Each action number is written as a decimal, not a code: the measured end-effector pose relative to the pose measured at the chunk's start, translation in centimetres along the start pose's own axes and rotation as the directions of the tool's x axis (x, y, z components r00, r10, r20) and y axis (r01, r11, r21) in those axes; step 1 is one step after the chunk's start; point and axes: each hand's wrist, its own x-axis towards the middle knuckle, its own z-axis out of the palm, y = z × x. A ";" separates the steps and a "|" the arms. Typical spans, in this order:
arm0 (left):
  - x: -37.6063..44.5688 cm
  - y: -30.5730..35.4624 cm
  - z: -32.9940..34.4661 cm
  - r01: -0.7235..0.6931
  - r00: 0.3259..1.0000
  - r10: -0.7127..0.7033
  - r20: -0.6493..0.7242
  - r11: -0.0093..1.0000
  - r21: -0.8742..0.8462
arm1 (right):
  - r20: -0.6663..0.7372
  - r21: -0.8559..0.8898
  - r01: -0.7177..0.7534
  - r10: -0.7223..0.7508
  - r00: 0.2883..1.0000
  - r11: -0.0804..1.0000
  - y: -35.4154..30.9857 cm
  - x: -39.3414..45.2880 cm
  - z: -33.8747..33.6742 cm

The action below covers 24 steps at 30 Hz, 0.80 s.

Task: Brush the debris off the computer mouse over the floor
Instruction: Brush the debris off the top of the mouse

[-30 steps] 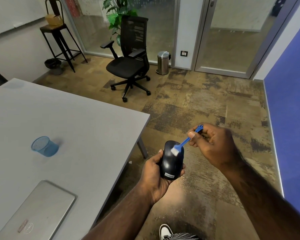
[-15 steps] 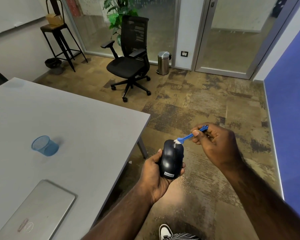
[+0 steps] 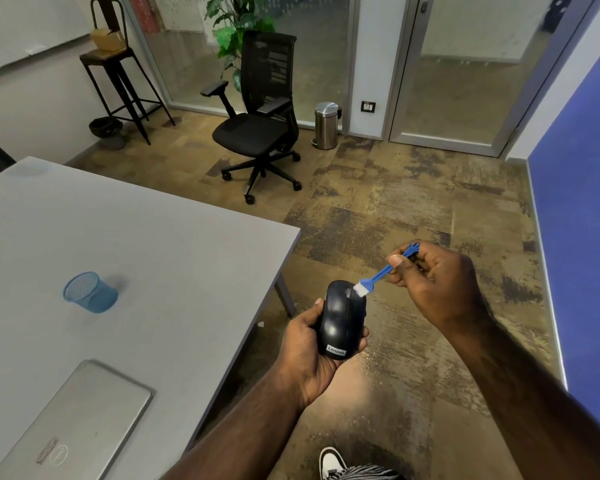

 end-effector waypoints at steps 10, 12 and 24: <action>0.3 -0.1 0.0 -0.005 1.000 0.004 0.007 1.000 0.013 | -0.014 0.001 0.040 -0.040 0.999 0.999 0.0 0.2 0.1; 0.3 -0.1 0.0 -0.003 1.000 0.003 0.009 1.000 0.018 | 0.026 0.011 0.060 -0.061 0.998 0.998 -0.2 0.1 0.0; 0.5 0.3 -0.3 -0.009 0.999 0.012 0.043 0.997 -0.075 | -0.028 -0.008 0.095 -0.096 0.995 0.995 -0.6 -0.4 -0.3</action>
